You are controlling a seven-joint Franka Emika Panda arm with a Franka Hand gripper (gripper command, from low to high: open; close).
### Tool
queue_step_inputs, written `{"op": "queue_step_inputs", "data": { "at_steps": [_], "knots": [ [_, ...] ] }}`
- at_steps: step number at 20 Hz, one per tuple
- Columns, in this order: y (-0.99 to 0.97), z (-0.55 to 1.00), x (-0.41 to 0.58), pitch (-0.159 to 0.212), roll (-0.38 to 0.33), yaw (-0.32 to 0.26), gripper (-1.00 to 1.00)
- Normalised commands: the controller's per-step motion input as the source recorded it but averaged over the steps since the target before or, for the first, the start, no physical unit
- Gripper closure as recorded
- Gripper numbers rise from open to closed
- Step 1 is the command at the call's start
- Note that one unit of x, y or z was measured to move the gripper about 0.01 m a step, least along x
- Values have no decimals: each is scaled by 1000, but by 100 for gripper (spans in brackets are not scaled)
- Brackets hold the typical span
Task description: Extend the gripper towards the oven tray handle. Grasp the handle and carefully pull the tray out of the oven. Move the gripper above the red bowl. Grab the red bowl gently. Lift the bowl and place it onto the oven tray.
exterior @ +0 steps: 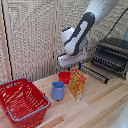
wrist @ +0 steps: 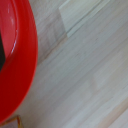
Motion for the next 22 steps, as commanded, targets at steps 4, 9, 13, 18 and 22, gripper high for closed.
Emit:
{"op": "queue_step_inputs", "data": {
  "at_steps": [4, 9, 13, 18, 22],
  "knots": [
    [0, -409, -9, -29, 31, -137, -100],
    [-15, -462, -4, -31, 32, -97, -100],
    [0, -126, 0, 1, 35, 22, 100],
    [4, 0, 0, 0, 0, 1, 100],
    [0, 0, -8, -3, 0, 17, 100]
  ]
}}
